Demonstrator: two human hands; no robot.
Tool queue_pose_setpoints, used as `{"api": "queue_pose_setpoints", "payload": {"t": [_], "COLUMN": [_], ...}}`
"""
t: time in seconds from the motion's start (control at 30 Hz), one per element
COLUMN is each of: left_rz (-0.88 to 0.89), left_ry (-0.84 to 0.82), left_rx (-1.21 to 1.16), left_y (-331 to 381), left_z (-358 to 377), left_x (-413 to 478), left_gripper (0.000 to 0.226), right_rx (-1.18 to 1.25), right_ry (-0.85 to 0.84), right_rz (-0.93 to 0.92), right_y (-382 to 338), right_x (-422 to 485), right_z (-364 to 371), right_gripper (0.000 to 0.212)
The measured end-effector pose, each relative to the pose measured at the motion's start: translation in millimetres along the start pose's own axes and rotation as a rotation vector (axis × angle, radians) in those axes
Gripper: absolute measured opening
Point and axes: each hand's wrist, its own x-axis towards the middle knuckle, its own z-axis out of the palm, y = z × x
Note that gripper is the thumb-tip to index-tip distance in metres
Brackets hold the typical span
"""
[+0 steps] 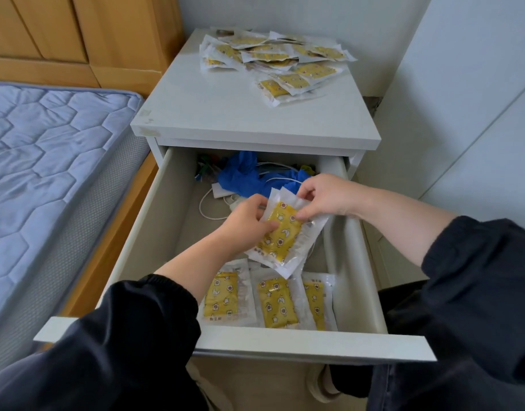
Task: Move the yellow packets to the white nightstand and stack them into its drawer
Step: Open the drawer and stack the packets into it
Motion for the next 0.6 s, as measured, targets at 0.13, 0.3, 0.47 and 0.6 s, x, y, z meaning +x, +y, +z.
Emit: {"api": "queue_pose_setpoints", "payload": {"t": [0.13, 0.3, 0.47, 0.6], "left_rz": [-0.004, -0.037, 0.051, 0.122], "left_ry": [0.010, -0.088, -0.396, -0.556], "left_rx": [-0.183, -0.216, 0.680, 1.044], "left_y": [2, -9, -33, -47], "left_z": [2, 2, 7, 28], "left_x": [5, 15, 16, 20], "left_gripper": [0.031, 0.039, 0.058, 0.075], "right_rx": [0.376, 0.173, -0.083, -0.283], "right_ry": [-0.170, -0.103, -0.087, -0.238], "right_rz": [0.072, 0.078, 0.098, 0.057], "right_y": [10, 8, 10, 4], "right_x": [3, 4, 0, -7], "right_z": [-8, -15, -22, -10], "right_gripper": [0.021, 0.022, 0.026, 0.024]}}
